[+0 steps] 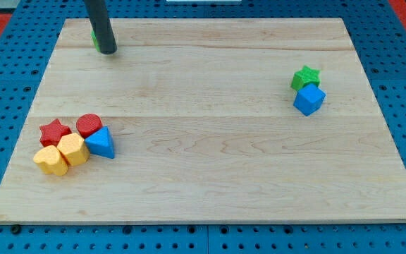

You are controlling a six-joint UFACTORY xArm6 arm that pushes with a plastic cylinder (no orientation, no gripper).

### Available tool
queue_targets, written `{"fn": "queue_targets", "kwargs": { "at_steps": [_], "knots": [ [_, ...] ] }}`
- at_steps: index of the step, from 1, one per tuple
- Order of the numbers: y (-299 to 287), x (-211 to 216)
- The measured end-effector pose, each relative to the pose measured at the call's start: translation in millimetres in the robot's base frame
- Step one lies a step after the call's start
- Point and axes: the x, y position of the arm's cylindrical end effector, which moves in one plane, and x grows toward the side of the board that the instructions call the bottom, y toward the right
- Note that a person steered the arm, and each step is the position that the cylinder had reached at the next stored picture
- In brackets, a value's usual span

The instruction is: Push green star towards the top left

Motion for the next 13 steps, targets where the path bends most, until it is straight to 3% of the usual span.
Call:
{"fn": "queue_targets", "kwargs": {
  "at_steps": [1, 4, 6, 7, 8, 9, 10, 13],
  "knots": [
    [21, 0],
    [304, -8],
    [470, -20],
    [524, -20],
    [525, 9],
    [512, 90],
    [480, 122],
    [321, 90]
  ]
}}
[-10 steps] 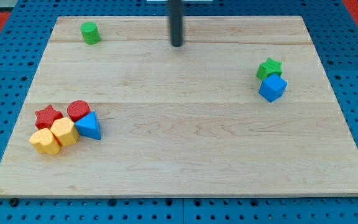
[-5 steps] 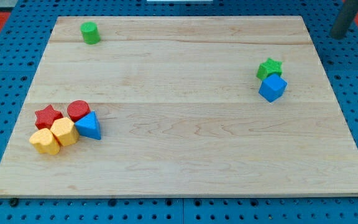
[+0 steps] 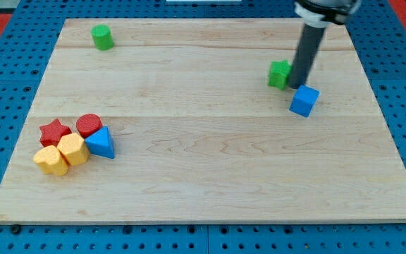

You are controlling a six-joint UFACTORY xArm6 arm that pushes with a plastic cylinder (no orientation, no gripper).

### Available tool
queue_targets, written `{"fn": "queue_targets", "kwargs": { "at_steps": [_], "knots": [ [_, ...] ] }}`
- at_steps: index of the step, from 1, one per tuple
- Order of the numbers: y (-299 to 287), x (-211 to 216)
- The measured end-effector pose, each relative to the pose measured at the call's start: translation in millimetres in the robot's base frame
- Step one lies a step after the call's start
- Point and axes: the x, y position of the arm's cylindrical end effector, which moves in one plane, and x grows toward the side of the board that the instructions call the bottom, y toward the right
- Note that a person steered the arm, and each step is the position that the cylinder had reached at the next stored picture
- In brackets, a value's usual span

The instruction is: Push green star towards the top left

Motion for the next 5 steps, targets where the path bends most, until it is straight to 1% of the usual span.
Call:
{"fn": "queue_targets", "kwargs": {
  "at_steps": [1, 3, 4, 5],
  "knots": [
    [-19, -21],
    [-21, -71],
    [-38, -81],
    [-72, -81]
  ]
}}
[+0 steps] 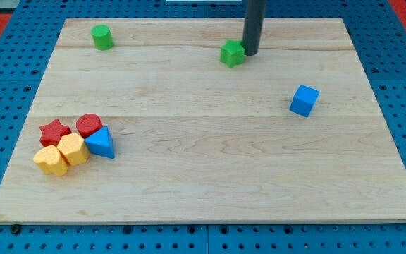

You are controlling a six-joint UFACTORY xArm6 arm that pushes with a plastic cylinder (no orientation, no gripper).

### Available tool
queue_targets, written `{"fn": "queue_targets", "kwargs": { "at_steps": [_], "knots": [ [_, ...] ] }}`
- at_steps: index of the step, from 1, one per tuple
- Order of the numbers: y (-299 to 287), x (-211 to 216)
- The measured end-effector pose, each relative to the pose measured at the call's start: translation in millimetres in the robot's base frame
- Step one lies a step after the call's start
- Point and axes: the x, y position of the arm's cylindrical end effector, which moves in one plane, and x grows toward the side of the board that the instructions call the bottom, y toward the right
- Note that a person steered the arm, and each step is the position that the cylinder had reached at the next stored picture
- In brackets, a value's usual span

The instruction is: Push green star towards the top left

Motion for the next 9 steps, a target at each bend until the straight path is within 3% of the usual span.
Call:
{"fn": "queue_targets", "kwargs": {
  "at_steps": [2, 4, 5, 6, 7, 9],
  "knots": [
    [-104, 0],
    [-163, 0],
    [-82, -7],
    [-83, 28],
    [-111, 48],
    [-226, 32]
  ]
}}
